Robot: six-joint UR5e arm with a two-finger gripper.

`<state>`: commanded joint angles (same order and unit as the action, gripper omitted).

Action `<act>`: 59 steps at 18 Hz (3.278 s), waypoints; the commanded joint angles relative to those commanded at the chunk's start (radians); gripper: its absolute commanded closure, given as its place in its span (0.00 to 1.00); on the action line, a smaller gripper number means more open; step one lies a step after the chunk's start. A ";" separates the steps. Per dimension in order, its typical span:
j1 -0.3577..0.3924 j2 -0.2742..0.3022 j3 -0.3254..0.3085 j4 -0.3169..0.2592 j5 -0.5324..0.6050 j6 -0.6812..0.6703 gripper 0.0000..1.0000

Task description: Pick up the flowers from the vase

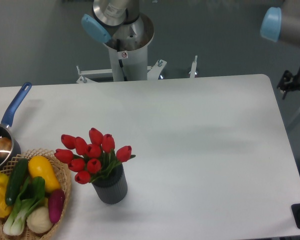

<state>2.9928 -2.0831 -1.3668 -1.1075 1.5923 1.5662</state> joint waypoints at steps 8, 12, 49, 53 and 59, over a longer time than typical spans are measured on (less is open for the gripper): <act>-0.077 0.055 -0.115 0.026 0.000 -0.005 0.00; -0.078 0.109 -0.225 0.100 -0.104 -0.094 0.00; -0.442 0.230 -0.394 0.109 -0.994 -0.298 0.00; -0.460 0.219 -0.396 0.110 -1.048 -0.291 0.00; -0.469 0.203 -0.399 0.141 -1.088 -0.290 0.39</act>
<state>2.5234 -1.8806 -1.7656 -0.9664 0.5047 1.2763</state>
